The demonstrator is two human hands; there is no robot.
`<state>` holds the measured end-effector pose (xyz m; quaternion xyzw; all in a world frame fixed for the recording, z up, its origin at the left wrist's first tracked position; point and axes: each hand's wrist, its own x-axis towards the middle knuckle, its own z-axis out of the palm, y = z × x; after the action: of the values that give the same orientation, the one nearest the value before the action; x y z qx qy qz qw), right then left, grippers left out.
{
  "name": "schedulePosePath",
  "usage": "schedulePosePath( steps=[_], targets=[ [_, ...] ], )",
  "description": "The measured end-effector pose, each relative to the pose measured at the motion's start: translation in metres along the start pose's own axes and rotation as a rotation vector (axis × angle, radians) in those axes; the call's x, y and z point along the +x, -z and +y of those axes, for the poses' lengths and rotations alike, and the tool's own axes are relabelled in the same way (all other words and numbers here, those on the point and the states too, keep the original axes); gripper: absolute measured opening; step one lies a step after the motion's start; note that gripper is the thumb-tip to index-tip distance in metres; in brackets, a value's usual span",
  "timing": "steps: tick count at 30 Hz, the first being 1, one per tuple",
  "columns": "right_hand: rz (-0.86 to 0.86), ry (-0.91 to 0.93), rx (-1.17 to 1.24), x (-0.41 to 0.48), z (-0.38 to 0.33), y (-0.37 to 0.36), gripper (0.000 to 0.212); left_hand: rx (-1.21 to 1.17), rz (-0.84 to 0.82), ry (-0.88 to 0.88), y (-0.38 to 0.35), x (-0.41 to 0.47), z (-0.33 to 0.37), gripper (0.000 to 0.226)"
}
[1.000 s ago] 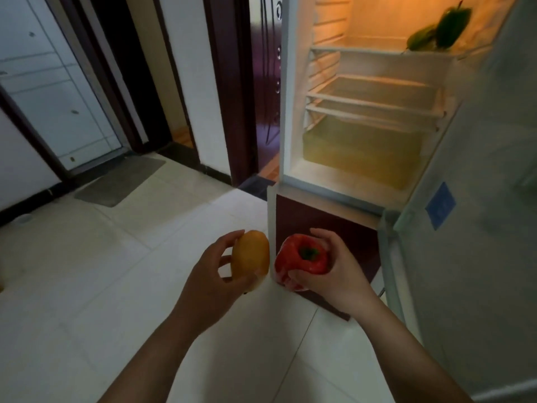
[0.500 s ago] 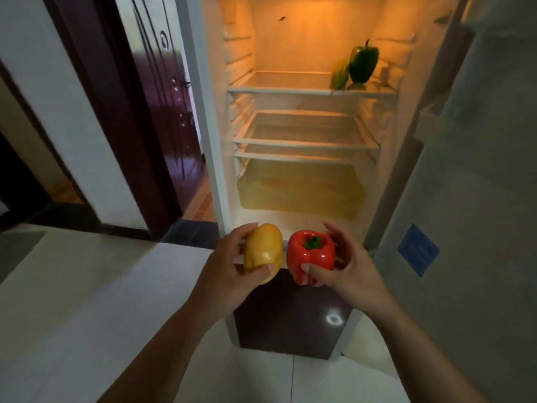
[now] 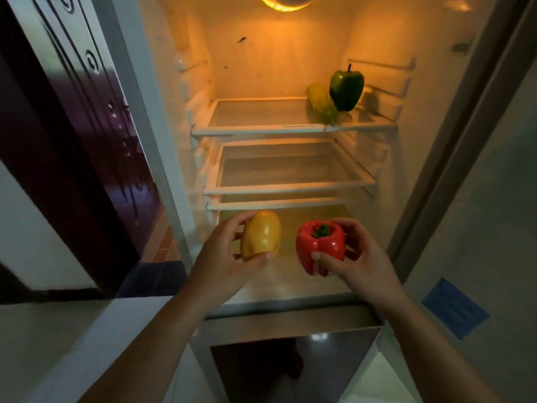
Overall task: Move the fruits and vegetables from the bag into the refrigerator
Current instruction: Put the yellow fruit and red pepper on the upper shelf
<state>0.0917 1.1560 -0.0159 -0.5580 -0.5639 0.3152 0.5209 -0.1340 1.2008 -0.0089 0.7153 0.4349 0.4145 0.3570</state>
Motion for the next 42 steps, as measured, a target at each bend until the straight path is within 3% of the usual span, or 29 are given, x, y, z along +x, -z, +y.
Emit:
schedulePosePath(
  steps=[6,14,18,30,42],
  targets=[
    [0.081,0.156,0.014,0.083,-0.020,0.011,0.057,-0.007,0.119,-0.161,0.000,0.083,0.024,0.063],
    [0.128,0.243,-0.015,0.160,-0.034,0.014,0.065,-0.042,0.230,-0.279,0.004,0.153,0.036,0.063],
    [0.149,0.239,-0.036,0.167,-0.046,0.019,0.076,-0.063,0.208,-0.313,0.011,0.173,0.043,0.063],
    [0.475,0.289,-0.045,0.197,-0.079,0.065,0.077,-0.268,0.043,-0.331,-0.003,0.234,0.060,0.061],
    [0.609,0.215,-0.267,0.269,-0.058,0.067,0.064,-0.161,0.072,-0.276,-0.006,0.268,0.057,0.063]
  ],
)
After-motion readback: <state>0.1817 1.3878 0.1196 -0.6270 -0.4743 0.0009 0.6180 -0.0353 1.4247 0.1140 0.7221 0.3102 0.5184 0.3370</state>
